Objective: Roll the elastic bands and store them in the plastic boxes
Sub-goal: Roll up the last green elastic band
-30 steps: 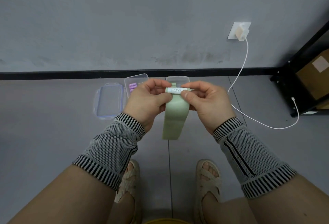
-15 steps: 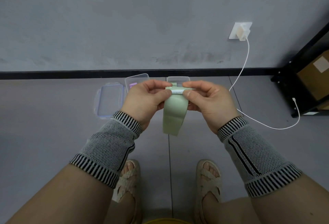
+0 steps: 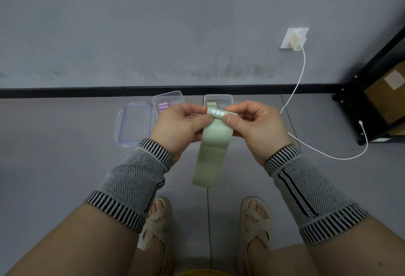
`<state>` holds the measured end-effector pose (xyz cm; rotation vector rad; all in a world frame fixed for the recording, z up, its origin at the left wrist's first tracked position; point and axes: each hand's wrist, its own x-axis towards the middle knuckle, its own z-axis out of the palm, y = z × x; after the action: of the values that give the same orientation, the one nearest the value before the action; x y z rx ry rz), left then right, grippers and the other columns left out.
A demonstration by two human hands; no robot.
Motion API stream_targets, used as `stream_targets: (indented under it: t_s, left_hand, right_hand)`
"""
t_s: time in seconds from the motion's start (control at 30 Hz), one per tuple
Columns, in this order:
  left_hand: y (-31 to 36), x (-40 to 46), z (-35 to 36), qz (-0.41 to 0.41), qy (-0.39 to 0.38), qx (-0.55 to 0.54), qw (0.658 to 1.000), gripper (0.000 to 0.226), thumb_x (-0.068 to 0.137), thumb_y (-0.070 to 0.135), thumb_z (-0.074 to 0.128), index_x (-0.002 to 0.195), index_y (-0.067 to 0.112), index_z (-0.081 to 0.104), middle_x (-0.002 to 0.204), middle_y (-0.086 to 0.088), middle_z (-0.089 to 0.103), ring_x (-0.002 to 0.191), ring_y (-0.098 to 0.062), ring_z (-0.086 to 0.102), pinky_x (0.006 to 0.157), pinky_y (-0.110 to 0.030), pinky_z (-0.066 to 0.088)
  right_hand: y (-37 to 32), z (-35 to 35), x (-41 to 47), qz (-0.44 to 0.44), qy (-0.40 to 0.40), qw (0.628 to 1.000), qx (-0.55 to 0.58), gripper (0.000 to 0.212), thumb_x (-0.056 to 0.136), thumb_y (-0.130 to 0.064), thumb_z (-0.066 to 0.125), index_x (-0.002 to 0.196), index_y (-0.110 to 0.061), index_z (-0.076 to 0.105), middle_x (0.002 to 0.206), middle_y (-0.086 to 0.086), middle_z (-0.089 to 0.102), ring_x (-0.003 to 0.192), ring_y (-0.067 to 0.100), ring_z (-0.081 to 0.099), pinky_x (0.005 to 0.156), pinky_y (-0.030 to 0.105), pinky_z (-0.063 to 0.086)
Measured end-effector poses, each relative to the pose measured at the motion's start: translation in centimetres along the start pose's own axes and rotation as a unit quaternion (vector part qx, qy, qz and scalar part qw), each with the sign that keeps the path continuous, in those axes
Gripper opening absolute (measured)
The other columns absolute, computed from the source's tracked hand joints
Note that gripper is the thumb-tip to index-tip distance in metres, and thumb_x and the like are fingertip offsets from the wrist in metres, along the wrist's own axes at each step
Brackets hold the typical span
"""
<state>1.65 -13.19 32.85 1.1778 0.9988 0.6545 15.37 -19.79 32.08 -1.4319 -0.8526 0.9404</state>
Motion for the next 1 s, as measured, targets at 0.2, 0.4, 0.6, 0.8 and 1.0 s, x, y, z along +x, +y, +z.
stream_targets:
  t_s: [0.2, 0.4, 0.6, 0.8, 1.0]
  left_hand:
    - [0.2, 0.0, -0.1, 0.007, 0.009, -0.033, 0.999, 0.015, 0.088, 0.008, 0.059, 0.098, 0.000, 0.067, 0.088, -0.014, 0.072, 0.077, -0.020, 0.069, 0.066, -0.028, 0.057]
    - [-0.2, 0.2, -0.4, 0.039, 0.043, 0.022, 0.998, 0.018, 0.086, 0.003, 0.062, 0.084, 0.019, 0.069, 0.082, -0.003, 0.072, 0.080, -0.020, 0.067, 0.083, -0.038, 0.056]
    - [-0.7, 0.1, -0.3, 0.089, 0.026, 0.108, 0.990, 0.020, 0.086, 0.006, 0.062, 0.090, 0.024, 0.070, 0.092, 0.001, 0.071, 0.086, -0.010, 0.067, 0.083, -0.027, 0.054]
    - [-0.7, 0.2, -0.3, 0.096, 0.006, 0.210, 0.973, 0.010, 0.092, 0.026, 0.056, 0.098, 0.031, 0.062, 0.076, 0.011, 0.066, 0.072, 0.000, 0.060, 0.067, -0.016, 0.047]
    - [-0.2, -0.4, -1.1, 0.097, -0.051, 0.228, 0.967, 0.030, 0.095, 0.013, 0.049, 0.092, 0.041, 0.062, 0.081, 0.027, 0.060, 0.070, 0.020, 0.055, 0.062, 0.002, 0.038]
  right_hand:
    - [0.3, 0.2, 0.0, -0.044, 0.032, 0.997, -0.049, 0.026, 0.075, 0.000, 0.074, 0.073, -0.025, 0.069, 0.087, 0.023, 0.068, 0.079, 0.039, 0.064, 0.075, 0.052, 0.056]
    - [0.2, 0.2, 0.0, -0.025, -0.016, 0.998, -0.053, 0.024, 0.077, 0.001, 0.071, 0.076, -0.023, 0.068, 0.079, -0.002, 0.069, 0.074, 0.011, 0.064, 0.075, 0.030, 0.056]
    - [0.2, -0.3, 0.1, 0.029, -0.076, 0.992, -0.094, 0.011, 0.085, -0.012, 0.067, 0.088, -0.022, 0.070, 0.078, -0.004, 0.071, 0.071, 0.003, 0.065, 0.065, 0.018, 0.052]
    - [0.3, -0.1, 0.2, 0.069, -0.028, 0.997, 0.011, 0.011, 0.084, -0.004, 0.065, 0.080, -0.014, 0.068, 0.070, 0.004, 0.066, 0.065, 0.010, 0.059, 0.062, 0.021, 0.048]
    - [-0.1, -0.6, 0.3, 0.110, 0.006, 0.991, 0.079, 0.014, 0.085, -0.001, 0.062, 0.077, -0.012, 0.065, 0.063, -0.005, 0.065, 0.059, 0.009, 0.056, 0.056, 0.020, 0.043]
